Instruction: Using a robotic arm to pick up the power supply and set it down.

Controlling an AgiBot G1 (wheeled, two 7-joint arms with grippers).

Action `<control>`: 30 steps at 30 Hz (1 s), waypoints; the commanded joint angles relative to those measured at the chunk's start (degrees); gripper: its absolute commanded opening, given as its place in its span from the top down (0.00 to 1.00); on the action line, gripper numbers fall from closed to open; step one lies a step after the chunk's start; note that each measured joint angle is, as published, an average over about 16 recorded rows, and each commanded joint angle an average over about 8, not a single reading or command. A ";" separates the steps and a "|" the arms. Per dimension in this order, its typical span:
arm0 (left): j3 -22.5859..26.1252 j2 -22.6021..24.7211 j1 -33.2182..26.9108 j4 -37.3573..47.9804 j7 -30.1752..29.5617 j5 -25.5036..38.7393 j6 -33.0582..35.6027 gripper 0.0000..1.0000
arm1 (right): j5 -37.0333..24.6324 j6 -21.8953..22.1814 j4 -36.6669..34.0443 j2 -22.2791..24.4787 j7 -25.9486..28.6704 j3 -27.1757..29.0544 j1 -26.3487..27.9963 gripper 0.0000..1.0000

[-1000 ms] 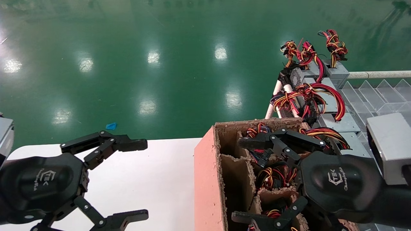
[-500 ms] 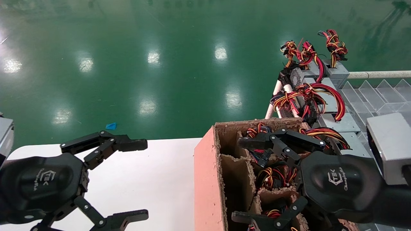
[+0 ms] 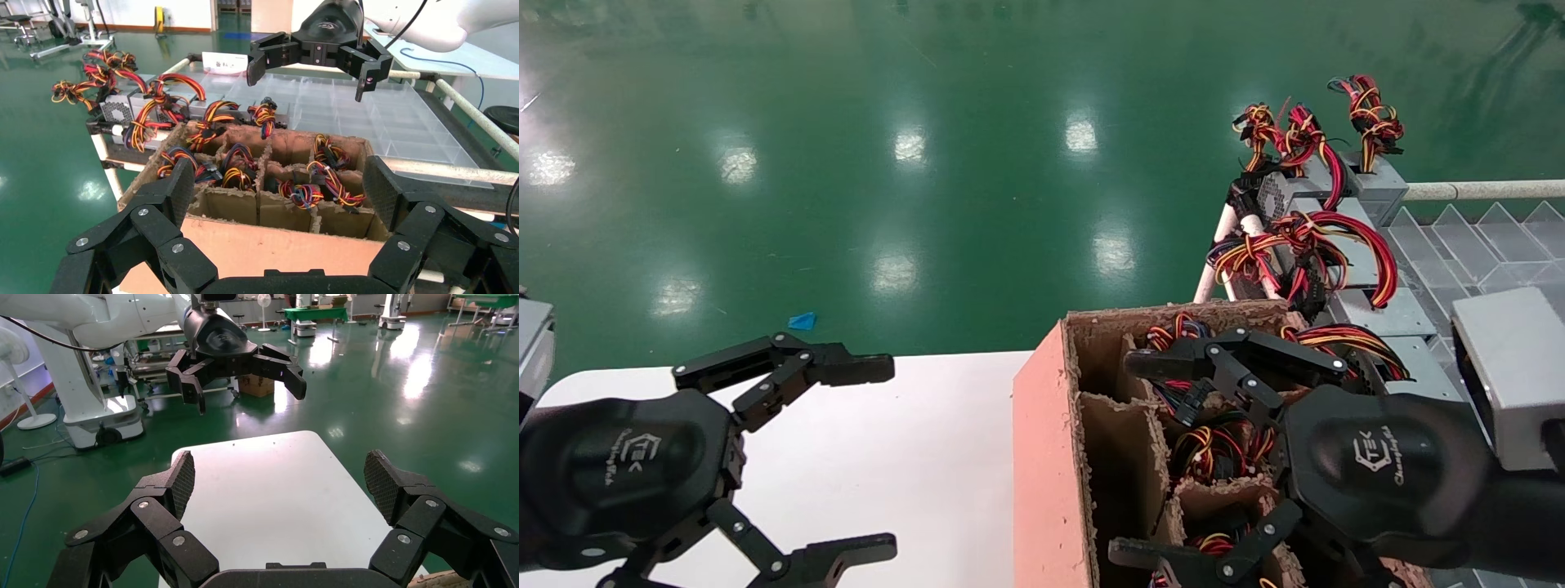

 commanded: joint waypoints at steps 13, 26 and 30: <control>0.00 0.00 0.00 0.00 0.00 0.00 0.00 0.00 | 0.00 0.00 0.00 0.00 0.00 0.00 0.00 0.00; 0.00 0.00 0.00 0.00 0.00 0.00 0.00 1.00 | -0.43 -0.22 0.14 0.21 0.12 -0.21 0.12 0.00; 0.00 0.00 0.00 0.01 0.00 0.00 0.00 1.00 | -2.71 -1.16 -0.18 1.16 1.33 -1.49 0.66 0.00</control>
